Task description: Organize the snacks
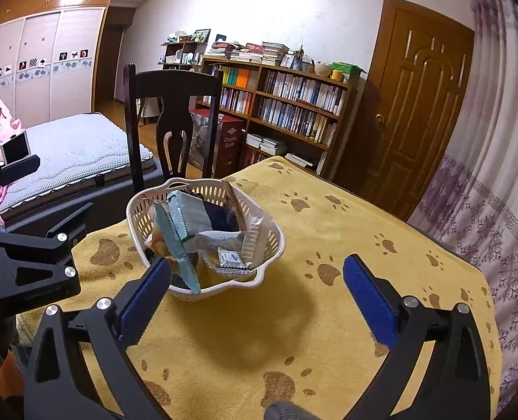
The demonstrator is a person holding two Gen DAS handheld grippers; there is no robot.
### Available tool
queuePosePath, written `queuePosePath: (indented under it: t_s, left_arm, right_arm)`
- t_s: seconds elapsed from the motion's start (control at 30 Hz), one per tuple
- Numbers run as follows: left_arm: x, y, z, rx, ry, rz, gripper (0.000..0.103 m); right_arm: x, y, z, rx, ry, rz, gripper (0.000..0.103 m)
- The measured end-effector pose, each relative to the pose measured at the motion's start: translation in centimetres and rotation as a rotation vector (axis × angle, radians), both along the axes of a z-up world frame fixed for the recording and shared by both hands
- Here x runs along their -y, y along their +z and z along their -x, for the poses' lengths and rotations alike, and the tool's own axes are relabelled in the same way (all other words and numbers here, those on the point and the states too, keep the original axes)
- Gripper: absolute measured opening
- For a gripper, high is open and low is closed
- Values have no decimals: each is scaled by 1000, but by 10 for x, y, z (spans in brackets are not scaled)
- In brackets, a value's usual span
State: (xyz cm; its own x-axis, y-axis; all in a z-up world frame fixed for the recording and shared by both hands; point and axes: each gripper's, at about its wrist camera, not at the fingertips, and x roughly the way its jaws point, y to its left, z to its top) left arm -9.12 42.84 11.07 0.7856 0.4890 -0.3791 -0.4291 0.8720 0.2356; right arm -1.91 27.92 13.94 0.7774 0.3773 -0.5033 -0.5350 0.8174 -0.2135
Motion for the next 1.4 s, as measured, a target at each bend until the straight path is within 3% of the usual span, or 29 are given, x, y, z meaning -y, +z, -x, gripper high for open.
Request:
queuePosePath:
  t_s: [0.4,1.4]
  left_arm:
    - [15,-5,0,-25,-36,-60,100]
    - [23,-11,-2,-32,-54,-71,100]
  right_arm:
    - [-4,-4,4,27,-11,49,98]
    - [-8,-8,5,58,-9,95,98]
